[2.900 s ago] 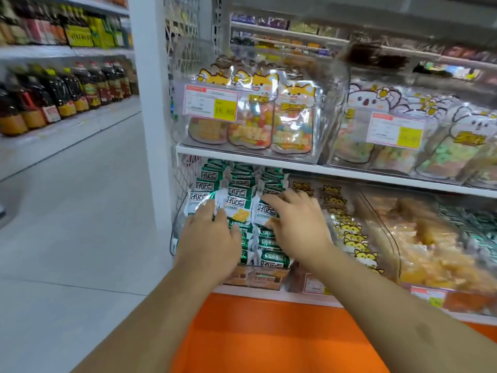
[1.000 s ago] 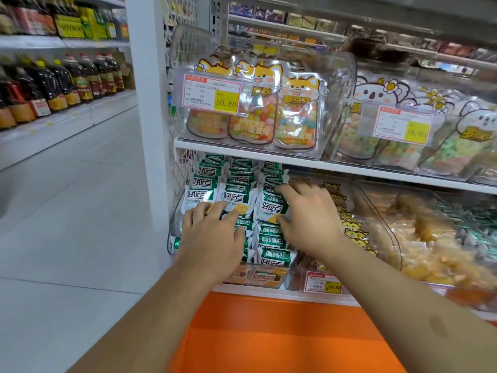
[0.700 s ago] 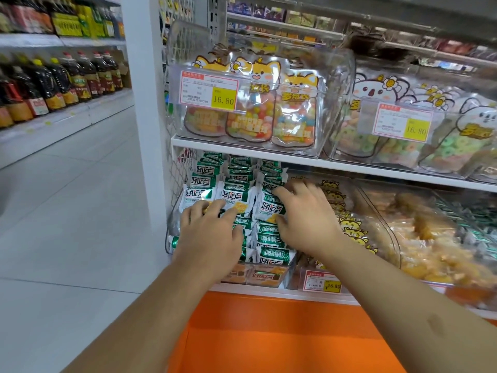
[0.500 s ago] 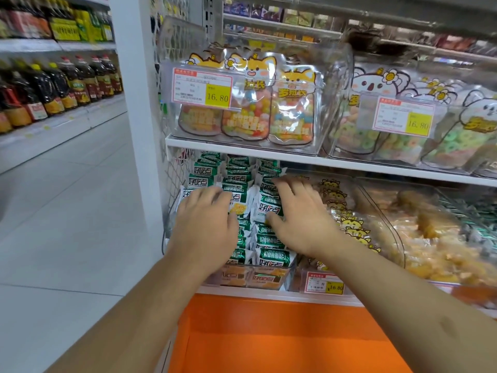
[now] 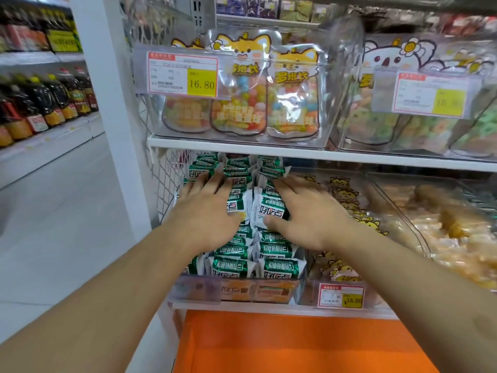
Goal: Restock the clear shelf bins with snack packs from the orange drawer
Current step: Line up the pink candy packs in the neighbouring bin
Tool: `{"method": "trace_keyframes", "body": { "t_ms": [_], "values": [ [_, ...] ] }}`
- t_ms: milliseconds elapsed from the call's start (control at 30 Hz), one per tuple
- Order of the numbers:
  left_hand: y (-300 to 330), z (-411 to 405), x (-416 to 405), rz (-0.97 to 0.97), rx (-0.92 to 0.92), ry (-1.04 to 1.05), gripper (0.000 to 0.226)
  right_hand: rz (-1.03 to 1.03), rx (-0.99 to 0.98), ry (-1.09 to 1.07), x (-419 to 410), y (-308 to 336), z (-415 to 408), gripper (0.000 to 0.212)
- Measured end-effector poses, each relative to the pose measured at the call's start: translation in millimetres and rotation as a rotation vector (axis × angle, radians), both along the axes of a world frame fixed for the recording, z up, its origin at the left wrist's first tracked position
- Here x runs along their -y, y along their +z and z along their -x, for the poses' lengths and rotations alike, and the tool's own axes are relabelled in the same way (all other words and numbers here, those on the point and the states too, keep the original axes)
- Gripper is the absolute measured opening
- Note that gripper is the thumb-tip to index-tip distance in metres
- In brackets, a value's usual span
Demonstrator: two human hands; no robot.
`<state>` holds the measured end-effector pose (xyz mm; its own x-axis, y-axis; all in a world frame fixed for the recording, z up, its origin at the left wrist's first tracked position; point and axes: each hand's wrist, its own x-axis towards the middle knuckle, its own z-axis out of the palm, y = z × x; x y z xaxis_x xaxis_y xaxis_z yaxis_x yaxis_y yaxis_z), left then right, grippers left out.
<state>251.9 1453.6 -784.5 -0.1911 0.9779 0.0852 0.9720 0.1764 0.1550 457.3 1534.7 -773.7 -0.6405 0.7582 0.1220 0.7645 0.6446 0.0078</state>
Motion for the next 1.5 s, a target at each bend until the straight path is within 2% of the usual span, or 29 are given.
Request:
{"method": "trace_keyframes", "body": {
  "t_ms": [167, 300, 500, 600, 667, 733, 800, 900, 1067, 1500],
  "values": [
    [11, -7, -5, -0.081, 0.003, -0.023, 0.092, 0.041, -0.032, 0.001, 0, 5, 7, 0.100],
    [9, -12, -15, 0.016, -0.071, -0.054, 0.092, 0.077, -0.056, 0.030, -9, 1, 12, 0.104],
    [10, -9, -14, 0.049, -0.106, -0.074, 0.087, 0.096, -0.020, 0.034, -12, 5, 12, 0.101],
    [18, -10, -12, 0.041, -0.001, -0.062, 0.079, 0.121, -0.035, 0.037, -15, 5, 12, 0.105],
    [25, -13, -12, -0.017, 0.117, -0.039, 0.063, 0.182, -0.073, 0.035, -16, 3, 11, 0.107],
    [28, -11, -17, -0.121, 0.153, -0.003, 0.050, 0.252, -0.140, 0.031, -19, 2, 10, 0.101],
    [26, -4, -30, -0.180, 0.093, 0.011, 0.053, 0.302, -0.261, 0.012, -22, 2, 10, 0.086],
    [22, 6, -52, -0.079, 0.006, 0.036, 0.060, 0.232, -0.407, -0.029, -32, 2, 14, 0.061],
    [14, 13, -67, 0.009, -0.069, 0.031, 0.067, 0.267, -0.271, -0.117, -42, -1, 20, 0.067],
    [13, 7, -66, 0.048, -0.106, 0.072, 0.066, 0.242, -0.157, -0.124, -49, 7, 30, 0.067]
  ]
}}
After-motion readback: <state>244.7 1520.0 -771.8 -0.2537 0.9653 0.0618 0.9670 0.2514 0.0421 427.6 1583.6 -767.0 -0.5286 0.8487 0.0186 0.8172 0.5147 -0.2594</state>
